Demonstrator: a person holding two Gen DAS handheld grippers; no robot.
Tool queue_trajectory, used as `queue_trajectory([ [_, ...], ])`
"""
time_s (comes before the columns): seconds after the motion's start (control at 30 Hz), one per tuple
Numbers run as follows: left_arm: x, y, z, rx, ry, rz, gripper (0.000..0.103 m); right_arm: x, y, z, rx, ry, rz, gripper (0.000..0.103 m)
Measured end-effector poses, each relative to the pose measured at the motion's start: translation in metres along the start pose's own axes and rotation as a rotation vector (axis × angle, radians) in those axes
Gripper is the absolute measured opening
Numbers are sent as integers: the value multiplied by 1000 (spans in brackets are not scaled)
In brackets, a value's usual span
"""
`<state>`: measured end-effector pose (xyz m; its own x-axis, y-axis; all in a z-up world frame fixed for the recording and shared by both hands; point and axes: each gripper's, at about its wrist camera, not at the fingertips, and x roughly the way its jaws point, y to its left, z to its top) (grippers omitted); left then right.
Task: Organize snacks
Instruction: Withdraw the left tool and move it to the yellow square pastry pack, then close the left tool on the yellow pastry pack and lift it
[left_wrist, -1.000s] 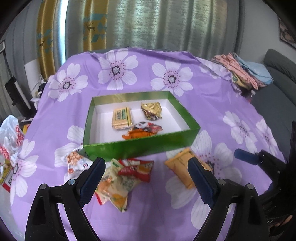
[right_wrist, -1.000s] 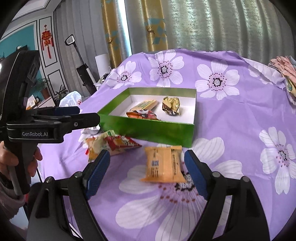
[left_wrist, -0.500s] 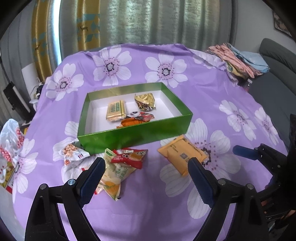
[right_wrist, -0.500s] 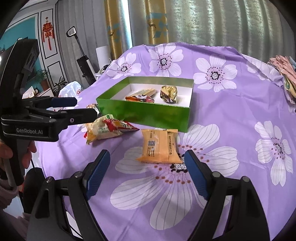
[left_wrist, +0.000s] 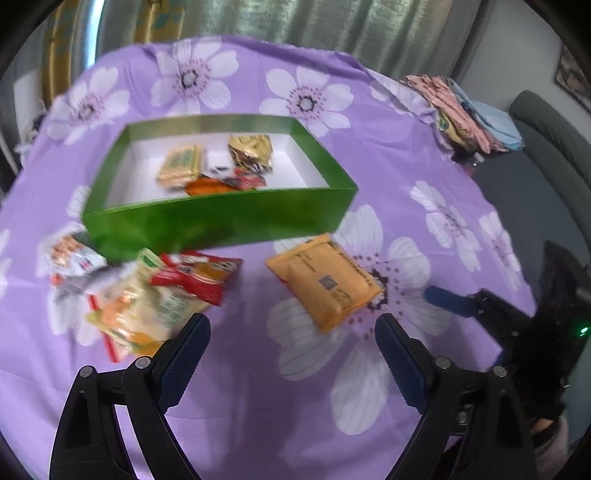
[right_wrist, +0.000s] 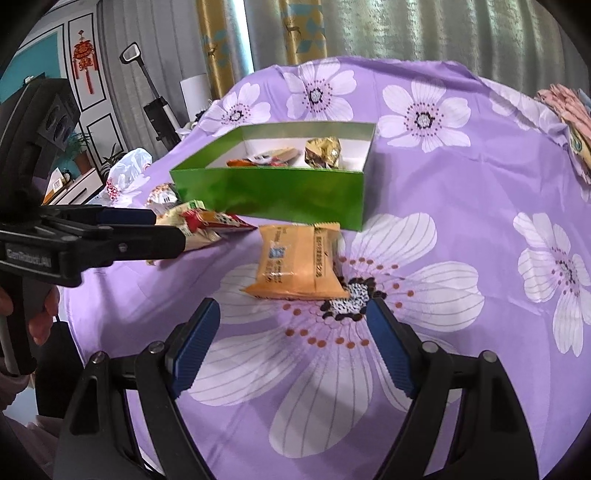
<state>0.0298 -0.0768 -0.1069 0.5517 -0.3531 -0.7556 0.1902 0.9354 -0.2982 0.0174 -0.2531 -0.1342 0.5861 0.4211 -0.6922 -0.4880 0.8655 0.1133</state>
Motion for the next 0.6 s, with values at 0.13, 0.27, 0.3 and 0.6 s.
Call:
queue_trajectory([
  [0.13, 15, 2, 0, -45, 37, -45, 91, 9, -6, -4, 5, 22, 4, 81],
  [0.27, 32, 2, 3, -79, 68, -85, 91, 19, -12, -2, 11, 38, 16, 81],
  [0.3, 37, 1, 4, -86, 77, -93, 91, 22, -12, -1, 9, 42, 15, 81],
  [0.6, 61, 0, 17, -101, 101, -126, 91, 45, -17, 8, -17, 68, 43, 80],
])
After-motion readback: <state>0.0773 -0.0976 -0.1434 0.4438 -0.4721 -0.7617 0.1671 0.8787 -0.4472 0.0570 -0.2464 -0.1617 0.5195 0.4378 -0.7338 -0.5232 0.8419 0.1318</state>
